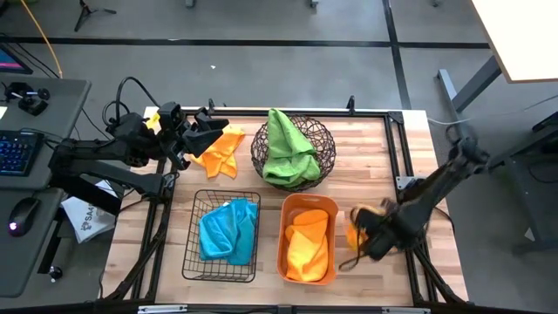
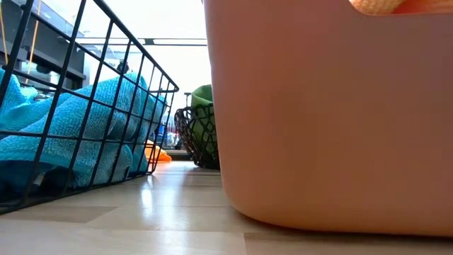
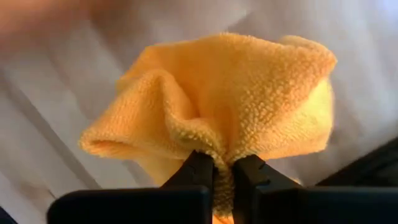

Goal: Sort microfiber towel by color & place in baskets
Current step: Put the bottom orange microfiber towel into the orange bin

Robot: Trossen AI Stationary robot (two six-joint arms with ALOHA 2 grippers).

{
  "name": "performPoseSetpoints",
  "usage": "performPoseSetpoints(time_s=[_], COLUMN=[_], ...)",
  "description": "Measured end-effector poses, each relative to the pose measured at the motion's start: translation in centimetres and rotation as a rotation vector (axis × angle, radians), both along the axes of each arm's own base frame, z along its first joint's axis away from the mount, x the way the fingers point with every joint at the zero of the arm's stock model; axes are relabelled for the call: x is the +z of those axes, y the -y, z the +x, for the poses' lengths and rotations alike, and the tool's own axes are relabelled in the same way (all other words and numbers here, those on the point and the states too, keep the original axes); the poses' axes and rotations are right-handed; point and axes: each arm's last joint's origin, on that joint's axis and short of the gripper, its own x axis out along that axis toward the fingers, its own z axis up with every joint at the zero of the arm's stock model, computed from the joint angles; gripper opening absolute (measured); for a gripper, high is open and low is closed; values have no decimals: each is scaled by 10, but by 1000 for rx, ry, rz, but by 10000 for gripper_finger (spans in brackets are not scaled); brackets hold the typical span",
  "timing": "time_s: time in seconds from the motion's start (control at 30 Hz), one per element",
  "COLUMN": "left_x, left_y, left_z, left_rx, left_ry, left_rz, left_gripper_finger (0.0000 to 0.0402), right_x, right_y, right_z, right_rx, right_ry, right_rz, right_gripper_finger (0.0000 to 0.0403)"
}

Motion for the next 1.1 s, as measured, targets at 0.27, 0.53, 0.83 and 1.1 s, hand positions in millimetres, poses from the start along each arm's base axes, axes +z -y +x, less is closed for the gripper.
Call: performPoseSetpoints(time_s=[0.27,0.53,0.83,1.1], left_x=[0,0,0,0], left_y=[0,0,0,0], left_z=[0,0,0,0], left_rx=[-1,-2,-1,-1], left_ry=[0,0,0,0], left_rz=[1,1,1,-1], left_gripper_finger=[182,182,182,182], right_x=[70,123,75,45], right_y=[34,20,5,7], right_z=[-14,16,52,44], right_rx=[-214,-33,39,-19], right_ry=[726,1250,1012,731], right_rz=[10,15,-26,8], right_gripper_finger=[4,2,1,1])
